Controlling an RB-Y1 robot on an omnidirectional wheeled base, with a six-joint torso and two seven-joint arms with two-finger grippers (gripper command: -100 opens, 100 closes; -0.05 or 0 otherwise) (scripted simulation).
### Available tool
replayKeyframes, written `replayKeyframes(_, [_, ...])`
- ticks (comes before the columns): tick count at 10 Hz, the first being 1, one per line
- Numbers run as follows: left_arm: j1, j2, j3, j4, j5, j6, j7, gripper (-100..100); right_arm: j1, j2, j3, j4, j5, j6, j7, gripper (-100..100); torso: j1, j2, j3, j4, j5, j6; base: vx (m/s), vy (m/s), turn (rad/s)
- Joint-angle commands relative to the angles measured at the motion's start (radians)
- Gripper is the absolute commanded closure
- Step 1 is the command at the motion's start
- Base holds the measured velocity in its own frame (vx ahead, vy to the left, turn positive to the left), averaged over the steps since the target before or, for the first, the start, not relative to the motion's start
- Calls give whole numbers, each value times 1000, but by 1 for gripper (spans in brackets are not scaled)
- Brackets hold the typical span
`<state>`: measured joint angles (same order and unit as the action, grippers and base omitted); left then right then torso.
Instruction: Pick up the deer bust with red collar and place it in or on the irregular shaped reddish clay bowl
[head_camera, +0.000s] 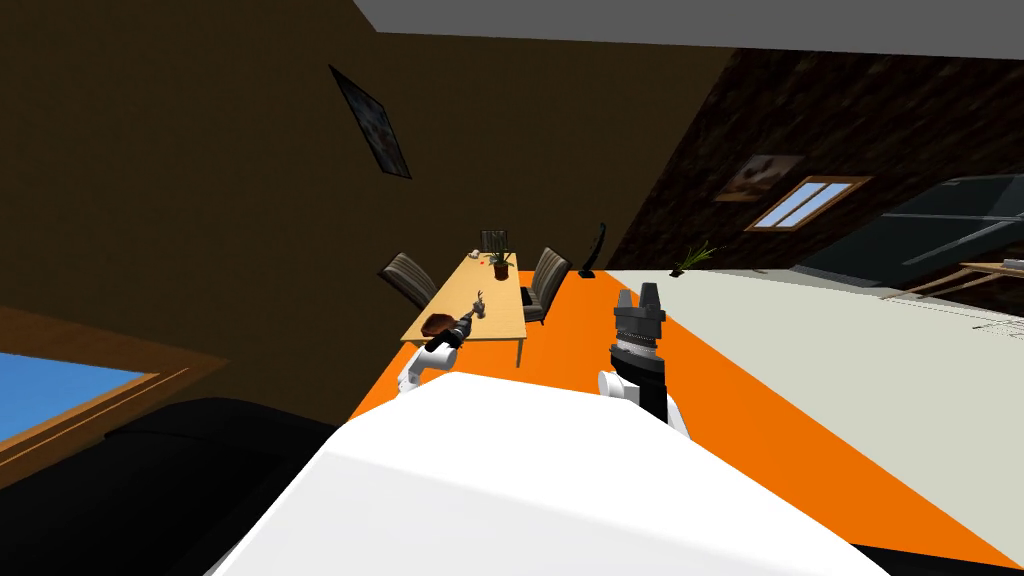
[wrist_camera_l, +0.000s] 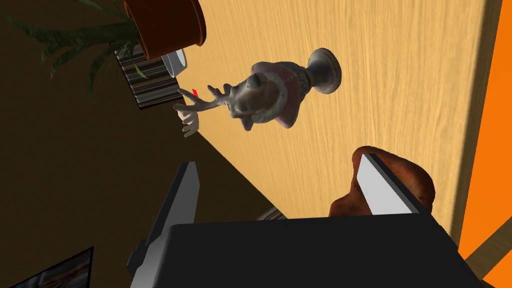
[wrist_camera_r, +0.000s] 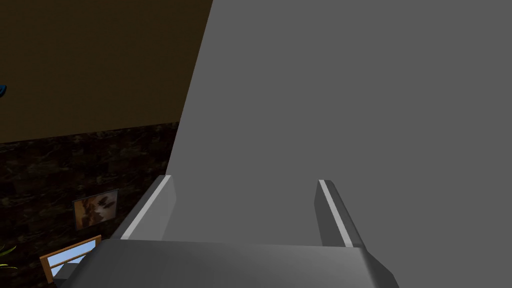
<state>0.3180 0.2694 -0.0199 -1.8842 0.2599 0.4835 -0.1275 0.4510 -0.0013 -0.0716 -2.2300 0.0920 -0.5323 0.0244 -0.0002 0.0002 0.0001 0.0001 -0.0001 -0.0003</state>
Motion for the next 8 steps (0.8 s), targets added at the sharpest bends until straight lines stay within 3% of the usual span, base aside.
replayKeyframes(1, [-8, 10, -4, 15, 8, 37, -2, -100, 0, 0, 0, 0, 0, 0, 0, 0, 0, 0, 0, 0, 0, 0, -2, -6, -109])
replayKeyframes(4, [-44, 47, -16, 63, 30, 129, -6, -100, 0, 0, 0, 0, 0, 0, 0, 0, 0, 0, 0, 0, 0, -1, 0, -8, -141])
replayKeyframes(5, [-44, 47, -16, 63, 30, 134, -6, -100, 0, 0, 0, 0, 0, 0, 0, 0, 0, 0, 0, 0, 0, 0, 1, -5, -99])
replayKeyframes(8, [-81, 89, -29, 109, 48, 216, -11, -100, 0, 0, 0, 0, 0, 0, 0, 0, 1, 0, 0, 0, 0, -1, 4, -6, -146])
